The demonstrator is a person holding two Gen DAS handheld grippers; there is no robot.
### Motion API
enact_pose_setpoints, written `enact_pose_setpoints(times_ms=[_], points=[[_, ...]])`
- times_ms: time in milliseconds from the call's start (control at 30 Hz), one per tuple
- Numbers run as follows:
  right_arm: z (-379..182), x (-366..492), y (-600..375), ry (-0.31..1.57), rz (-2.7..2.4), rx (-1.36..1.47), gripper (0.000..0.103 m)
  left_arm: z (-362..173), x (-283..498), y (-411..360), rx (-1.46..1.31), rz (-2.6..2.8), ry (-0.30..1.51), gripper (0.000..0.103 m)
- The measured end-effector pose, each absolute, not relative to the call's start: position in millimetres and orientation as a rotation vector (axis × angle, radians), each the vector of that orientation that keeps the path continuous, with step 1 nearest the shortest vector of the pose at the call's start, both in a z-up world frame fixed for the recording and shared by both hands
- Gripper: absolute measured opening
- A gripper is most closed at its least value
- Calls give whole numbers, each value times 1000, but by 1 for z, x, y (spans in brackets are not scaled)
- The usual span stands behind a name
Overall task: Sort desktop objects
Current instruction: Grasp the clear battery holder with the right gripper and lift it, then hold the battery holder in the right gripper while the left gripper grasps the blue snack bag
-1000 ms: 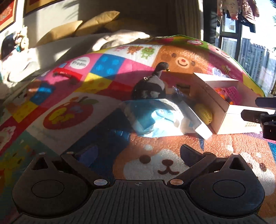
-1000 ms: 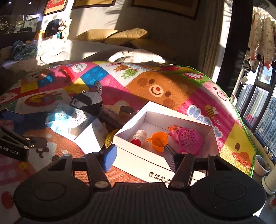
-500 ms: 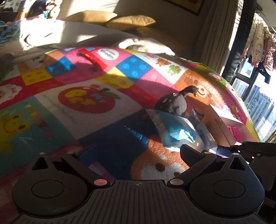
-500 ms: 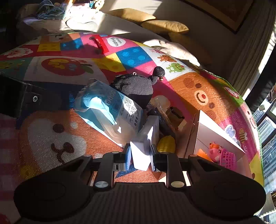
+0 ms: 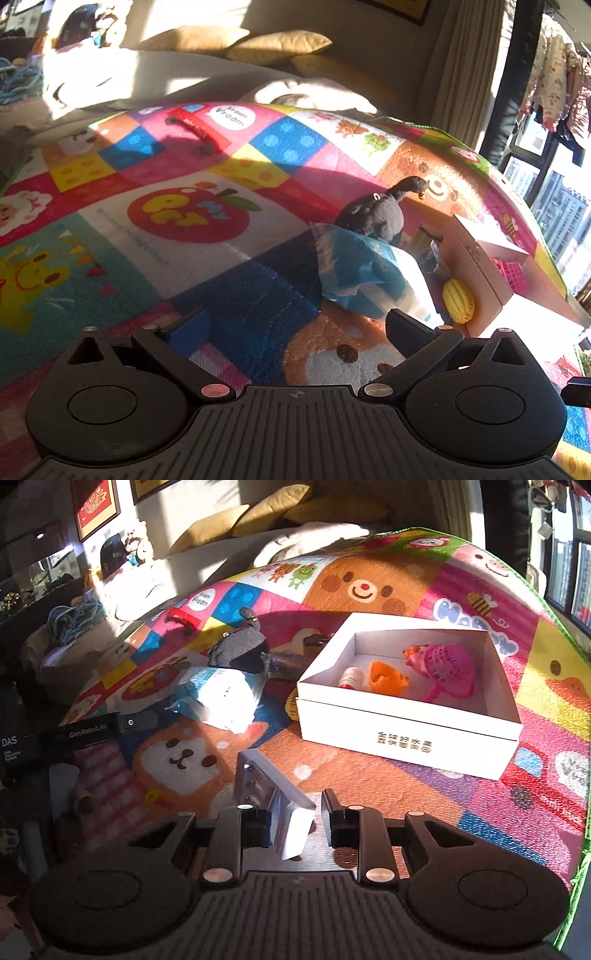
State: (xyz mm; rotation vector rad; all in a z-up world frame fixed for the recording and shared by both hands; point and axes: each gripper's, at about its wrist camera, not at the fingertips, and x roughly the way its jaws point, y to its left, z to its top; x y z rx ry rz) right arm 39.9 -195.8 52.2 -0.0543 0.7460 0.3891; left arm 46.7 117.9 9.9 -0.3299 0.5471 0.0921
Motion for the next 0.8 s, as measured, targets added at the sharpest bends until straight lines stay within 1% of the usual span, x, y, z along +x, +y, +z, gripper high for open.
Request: enact_pose_setpoints(times_ms=[33,67,100,133,200,267,300,467,800], points=[[50,39,-202,732,348,-66,46,10,47,116,-318,98,552,103],[47,36,-211,709,307,-73,60,10,48,113,-299,104,558,103],[45,34,-217,695,293,-71,71,11,49,110,-281,109,564,103],[43,31,-221,688,291,-61,75,11,50,108,-264,112,569,103],[38,28,-225,692,314,-32,89,12,53,99,-208,110,585,103],[31,27,-227,709,340,-3,95,13,56,92,-162,102,598,103],[27,27,-226,719,349,4,97,13,58,88,-140,93,602,103],[7,32,-227,791,366,70,103,18,70,65,-85,-4,618,103],[-2,24,-213,741,332,-14,103,27,131,29,26,45,613,103]])
